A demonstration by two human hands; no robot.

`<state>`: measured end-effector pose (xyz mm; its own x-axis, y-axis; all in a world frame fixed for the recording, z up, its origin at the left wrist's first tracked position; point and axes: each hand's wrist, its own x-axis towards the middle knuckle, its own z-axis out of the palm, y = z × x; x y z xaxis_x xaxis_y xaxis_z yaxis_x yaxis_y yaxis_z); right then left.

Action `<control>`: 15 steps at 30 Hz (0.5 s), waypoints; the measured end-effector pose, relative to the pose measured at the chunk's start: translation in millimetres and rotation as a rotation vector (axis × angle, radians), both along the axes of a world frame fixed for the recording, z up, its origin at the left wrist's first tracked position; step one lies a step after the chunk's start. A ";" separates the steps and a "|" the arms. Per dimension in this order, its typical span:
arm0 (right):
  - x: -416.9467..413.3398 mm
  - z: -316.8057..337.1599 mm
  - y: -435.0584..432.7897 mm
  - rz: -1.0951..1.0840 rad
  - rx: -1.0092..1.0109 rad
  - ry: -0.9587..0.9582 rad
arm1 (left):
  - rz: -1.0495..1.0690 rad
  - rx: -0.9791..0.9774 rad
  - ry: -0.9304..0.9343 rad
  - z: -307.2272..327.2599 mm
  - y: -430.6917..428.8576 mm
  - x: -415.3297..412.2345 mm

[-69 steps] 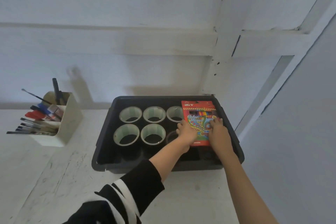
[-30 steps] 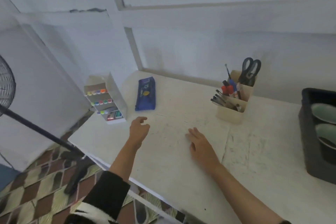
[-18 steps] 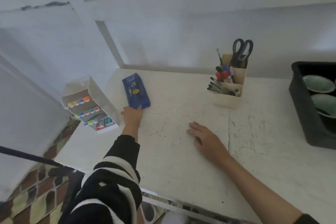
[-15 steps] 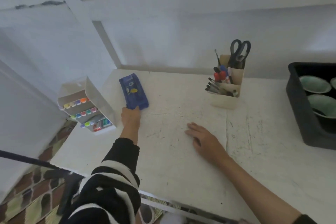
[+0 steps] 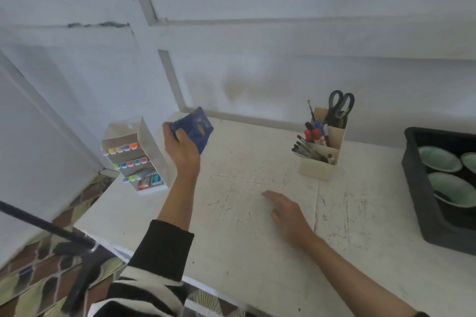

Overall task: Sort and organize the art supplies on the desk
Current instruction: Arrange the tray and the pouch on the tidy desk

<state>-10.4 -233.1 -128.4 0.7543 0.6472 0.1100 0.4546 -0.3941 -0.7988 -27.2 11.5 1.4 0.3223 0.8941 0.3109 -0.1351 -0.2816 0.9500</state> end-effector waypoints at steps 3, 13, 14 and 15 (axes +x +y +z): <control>20.0 50.2 1.2 -0.026 0.207 0.168 | -0.102 -0.059 -0.164 33.0 -18.1 -9.8; 121.3 243.4 -103.8 -0.435 0.531 0.246 | -0.719 -0.212 -0.366 104.3 -164.1 38.5; 123.8 244.4 -125.7 -0.487 0.536 0.219 | -0.754 -0.217 -0.345 103.4 -182.6 47.2; 124.2 244.2 -149.2 -0.543 0.552 0.184 | -0.790 -0.212 -0.322 100.2 -200.9 55.3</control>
